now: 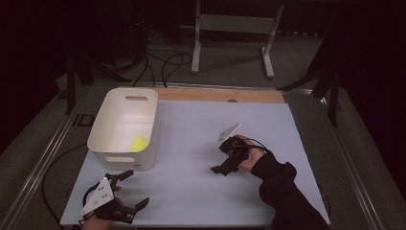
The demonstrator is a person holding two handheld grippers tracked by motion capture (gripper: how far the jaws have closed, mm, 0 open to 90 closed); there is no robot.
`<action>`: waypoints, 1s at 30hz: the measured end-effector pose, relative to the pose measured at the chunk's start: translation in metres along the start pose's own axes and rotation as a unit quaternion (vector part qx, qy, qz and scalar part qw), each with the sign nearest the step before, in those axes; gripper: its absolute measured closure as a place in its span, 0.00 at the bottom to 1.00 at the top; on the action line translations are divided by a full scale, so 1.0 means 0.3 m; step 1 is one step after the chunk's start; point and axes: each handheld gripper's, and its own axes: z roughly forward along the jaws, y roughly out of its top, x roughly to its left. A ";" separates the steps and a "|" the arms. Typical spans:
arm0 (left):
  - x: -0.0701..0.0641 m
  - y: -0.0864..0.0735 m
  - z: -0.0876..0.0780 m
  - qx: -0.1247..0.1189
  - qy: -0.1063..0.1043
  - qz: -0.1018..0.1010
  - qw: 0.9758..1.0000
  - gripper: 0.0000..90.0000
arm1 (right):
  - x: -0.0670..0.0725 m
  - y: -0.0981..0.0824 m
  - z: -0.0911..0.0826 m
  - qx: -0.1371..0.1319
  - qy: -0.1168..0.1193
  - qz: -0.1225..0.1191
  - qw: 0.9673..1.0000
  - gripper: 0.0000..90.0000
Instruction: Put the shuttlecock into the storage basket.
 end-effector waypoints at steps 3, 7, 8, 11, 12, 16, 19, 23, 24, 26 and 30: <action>0.000 0.000 0.000 0.000 0.000 0.000 1.000 0.00 | -0.003 -0.034 -0.007 -0.002 -0.002 0.006 1.000 0.10; 0.000 0.000 0.000 0.000 0.000 0.000 1.000 0.00 | -0.005 -0.084 -0.014 -0.009 -0.001 0.013 1.000 0.10; 0.000 0.000 0.000 0.000 0.000 0.000 1.000 0.00 | -0.006 -0.095 -0.016 -0.009 -0.003 0.012 1.000 0.10; -0.001 0.000 0.001 0.001 0.000 0.000 1.000 0.00 | -0.004 -0.124 -0.023 -0.017 -0.003 0.015 1.000 0.10; -0.001 0.000 0.002 0.001 0.000 0.000 1.000 0.00 | -0.003 -0.132 -0.025 -0.018 -0.003 0.014 1.000 0.10; -0.001 0.000 0.002 0.001 0.000 0.000 1.000 0.00 | 0.009 -0.170 -0.031 -0.018 -0.001 0.015 1.000 0.10; -0.001 0.000 0.002 0.001 0.000 0.000 1.000 0.00 | 0.016 -0.196 -0.034 -0.021 -0.004 0.015 1.000 0.10; -0.001 0.001 0.003 0.002 0.000 0.001 1.000 0.00 | 0.023 -0.232 -0.044 -0.028 -0.005 0.018 0.999 0.10; -0.001 0.000 0.003 0.002 0.000 0.001 1.000 0.00 | 0.025 -0.241 -0.047 -0.031 -0.006 0.018 0.999 0.10; -0.001 0.000 0.004 0.003 0.000 0.001 1.000 0.00 | 0.028 -0.256 -0.050 -0.031 -0.008 0.021 0.999 0.10; -0.001 0.001 0.004 0.002 0.000 0.001 1.000 0.00 | 0.032 -0.287 -0.065 -0.038 -0.012 0.028 0.999 0.10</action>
